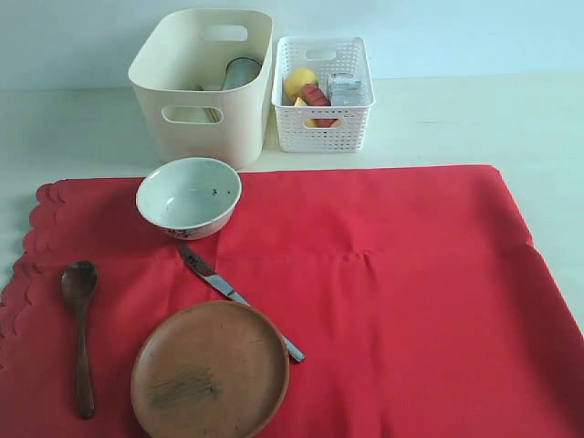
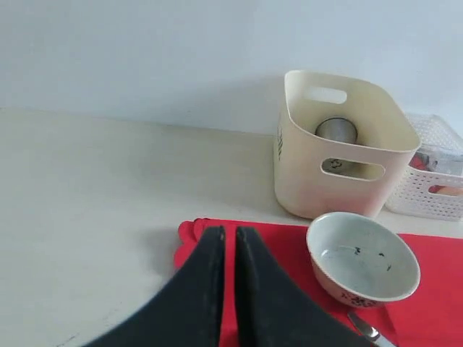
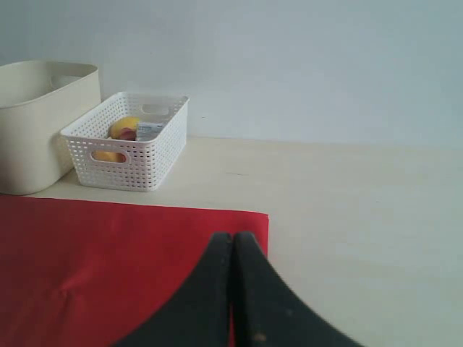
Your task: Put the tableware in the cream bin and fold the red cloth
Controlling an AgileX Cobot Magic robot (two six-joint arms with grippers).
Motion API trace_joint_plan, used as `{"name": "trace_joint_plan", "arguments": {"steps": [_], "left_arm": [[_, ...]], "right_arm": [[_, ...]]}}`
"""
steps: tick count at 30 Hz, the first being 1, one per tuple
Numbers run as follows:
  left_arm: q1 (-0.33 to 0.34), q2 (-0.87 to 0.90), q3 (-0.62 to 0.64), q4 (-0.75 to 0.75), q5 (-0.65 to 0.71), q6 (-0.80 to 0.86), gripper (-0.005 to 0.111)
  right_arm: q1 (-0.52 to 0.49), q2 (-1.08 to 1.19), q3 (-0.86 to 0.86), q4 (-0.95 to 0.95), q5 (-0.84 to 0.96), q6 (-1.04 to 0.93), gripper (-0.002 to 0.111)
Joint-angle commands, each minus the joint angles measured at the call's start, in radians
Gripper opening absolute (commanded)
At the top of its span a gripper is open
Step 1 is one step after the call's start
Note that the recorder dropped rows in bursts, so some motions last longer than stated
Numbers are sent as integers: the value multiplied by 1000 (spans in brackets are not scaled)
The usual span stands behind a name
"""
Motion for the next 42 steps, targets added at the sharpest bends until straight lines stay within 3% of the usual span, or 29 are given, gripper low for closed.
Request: {"name": "trace_joint_plan", "arguments": {"steps": [1, 9, 42], "left_arm": [[-15, 80, -76, 4, -2, 0, 8], [-48, 203, -192, 4, -4, 0, 8], [-48, 208, -194, 4, -24, 13, 8]], "right_arm": [[-5, -6, 2, -6, -1, 5, 0], [-5, -6, 2, -6, 1, 5, 0], [-5, -6, 2, -6, 1, 5, 0]]}}
